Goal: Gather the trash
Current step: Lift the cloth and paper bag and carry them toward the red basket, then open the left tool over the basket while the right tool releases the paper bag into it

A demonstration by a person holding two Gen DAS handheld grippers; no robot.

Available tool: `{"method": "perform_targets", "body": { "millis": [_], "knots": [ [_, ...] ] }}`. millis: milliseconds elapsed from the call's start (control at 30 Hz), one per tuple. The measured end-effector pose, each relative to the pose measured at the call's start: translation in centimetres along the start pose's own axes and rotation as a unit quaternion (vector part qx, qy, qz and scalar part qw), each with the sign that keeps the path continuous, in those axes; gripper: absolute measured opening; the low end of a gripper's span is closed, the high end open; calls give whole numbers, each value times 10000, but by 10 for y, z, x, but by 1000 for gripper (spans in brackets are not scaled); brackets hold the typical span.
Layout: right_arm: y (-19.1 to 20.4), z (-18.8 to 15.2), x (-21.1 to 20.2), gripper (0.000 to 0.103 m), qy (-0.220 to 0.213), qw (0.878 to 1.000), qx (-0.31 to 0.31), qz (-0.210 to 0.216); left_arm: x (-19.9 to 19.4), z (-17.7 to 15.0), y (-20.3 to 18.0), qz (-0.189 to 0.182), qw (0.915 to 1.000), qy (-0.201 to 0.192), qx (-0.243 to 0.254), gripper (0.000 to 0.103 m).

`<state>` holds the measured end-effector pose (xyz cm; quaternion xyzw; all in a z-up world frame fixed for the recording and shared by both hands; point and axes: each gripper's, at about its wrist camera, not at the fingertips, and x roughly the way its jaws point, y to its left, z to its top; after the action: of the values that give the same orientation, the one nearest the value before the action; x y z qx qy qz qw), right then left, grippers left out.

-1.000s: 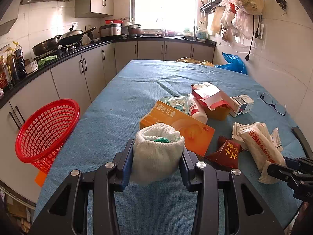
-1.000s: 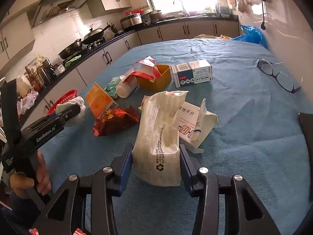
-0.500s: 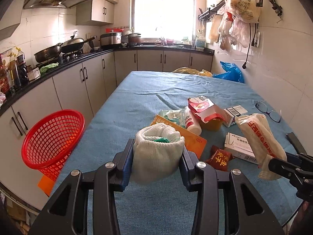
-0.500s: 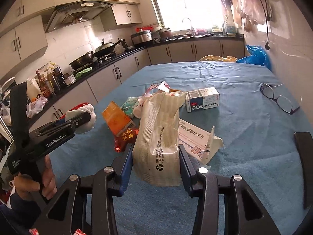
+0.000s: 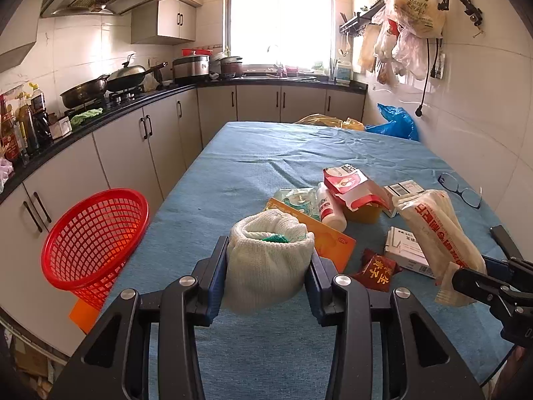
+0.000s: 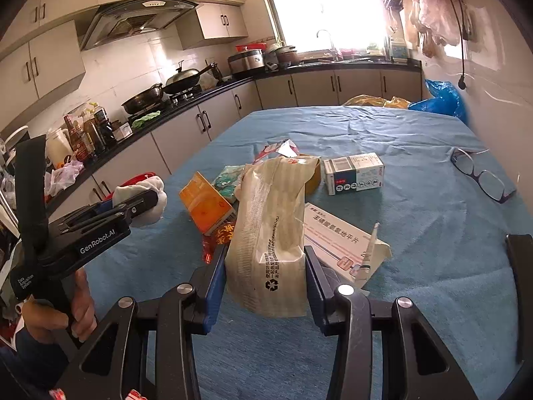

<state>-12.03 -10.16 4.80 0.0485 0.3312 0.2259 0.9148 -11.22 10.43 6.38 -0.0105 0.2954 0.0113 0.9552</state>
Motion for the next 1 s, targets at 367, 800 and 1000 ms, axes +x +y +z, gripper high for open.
{"method": "perform_targets", "body": {
  "millis": [367,800,1000],
  "knots": [
    [13,9,8,47,28,9997,-169,149,-1,2,7,71,10000,10,-54,40],
    [43,31,29,47,155,9976,-400,547,-10,13,46,380,9986,-112,-365,40],
    [70,46,41,47,235,9947,-549,833,-16,21,74,646,9962,-188,-551,40]
  ]
}}
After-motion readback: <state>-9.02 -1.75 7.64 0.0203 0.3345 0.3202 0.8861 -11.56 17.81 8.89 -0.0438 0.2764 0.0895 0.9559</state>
